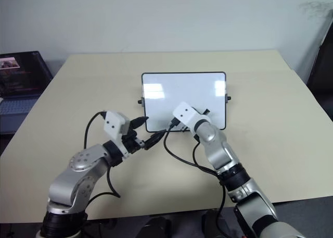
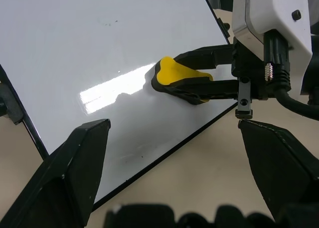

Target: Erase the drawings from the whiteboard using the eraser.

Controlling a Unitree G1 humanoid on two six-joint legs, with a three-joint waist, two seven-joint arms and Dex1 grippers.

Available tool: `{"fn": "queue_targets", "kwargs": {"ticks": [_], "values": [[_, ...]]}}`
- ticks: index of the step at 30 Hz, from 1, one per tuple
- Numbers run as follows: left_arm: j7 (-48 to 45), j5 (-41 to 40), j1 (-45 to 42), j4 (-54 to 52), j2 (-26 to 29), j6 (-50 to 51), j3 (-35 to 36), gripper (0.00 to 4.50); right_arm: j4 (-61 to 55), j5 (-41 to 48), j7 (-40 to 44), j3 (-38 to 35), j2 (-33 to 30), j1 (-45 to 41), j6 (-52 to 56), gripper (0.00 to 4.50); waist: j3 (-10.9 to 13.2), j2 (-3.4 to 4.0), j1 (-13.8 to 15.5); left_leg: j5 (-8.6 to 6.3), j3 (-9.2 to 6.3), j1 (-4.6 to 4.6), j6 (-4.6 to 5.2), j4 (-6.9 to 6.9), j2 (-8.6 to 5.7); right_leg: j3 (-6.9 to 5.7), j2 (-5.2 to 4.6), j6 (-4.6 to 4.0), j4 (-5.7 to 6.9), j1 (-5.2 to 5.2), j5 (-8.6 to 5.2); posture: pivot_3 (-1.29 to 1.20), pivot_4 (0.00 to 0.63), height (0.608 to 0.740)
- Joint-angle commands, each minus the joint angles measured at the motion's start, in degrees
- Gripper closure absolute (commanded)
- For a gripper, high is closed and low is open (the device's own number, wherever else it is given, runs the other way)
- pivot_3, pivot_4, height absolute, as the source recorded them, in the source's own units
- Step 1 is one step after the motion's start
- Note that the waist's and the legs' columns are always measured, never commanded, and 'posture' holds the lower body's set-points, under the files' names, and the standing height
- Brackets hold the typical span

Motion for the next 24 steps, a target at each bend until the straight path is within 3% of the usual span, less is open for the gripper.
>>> {"fn": "queue_targets", "kwargs": {"ticks": [1,6,13,19,24], "values": [[-0.04,-0.38,-0.34,-1.25,-0.05,-1.13,0.65,0.00,-4.22,1.08,0.74,-2.43,-0.44,-0.35,1.22,3.52,0.00,0.00,0.05,0.01,-0.01,-0.02,-0.02,0.00,0.00,-0.01,0.00,0.00,-0.01,-0.01,0.00,0.00,0.150,0.740],[-0.22,-0.24,-0.61,-0.96,0.11,-1.37,0.69,0.00,-9.54,3.08,1.96,-6.76,-2.19,-0.78,6.70,3.52,0.00,0.00,0.48,0.09,0.00,-0.14,-0.17,-0.02,-0.02,0.00,-0.02,0.00,-0.07,-0.13,0.00,0.00,0.150,0.740],[-0.56,-0.31,-0.51,-0.69,0.34,-1.73,0.98,0.00,-22.58,13.22,7.76,-16.03,-2.47,0.23,24.51,3.52,0.01,0.01,0.54,0.07,-0.01,-0.19,-0.14,-0.08,0.00,0.00,-0.03,0.01,-0.17,-0.15,-0.01,0.00,0.150,0.740],[-0.49,-0.27,-0.33,-0.62,0.03,-1.79,0.86,0.00,-27.96,19.58,2.87,-26.94,5.18,2.04,41.73,3.52,0.01,0.01,0.54,-0.03,-0.03,-0.18,0.03,-0.08,0.01,-0.01,-0.04,0.00,-0.15,-0.15,-0.01,0.00,0.150,0.740],[-1.12,-0.22,-0.74,-0.19,0.10,-1.85,0.43,0.00,-28.66,20.83,0.61,-25.14,5.50,2.82,42.64,3.52,0.02,0.03,0.52,-0.03,0.01,-0.18,0.03,-0.07,-0.05,0.02,-0.05,0.01,-0.15,-0.16,-0.01,0.00,0.150,0.740]]}}
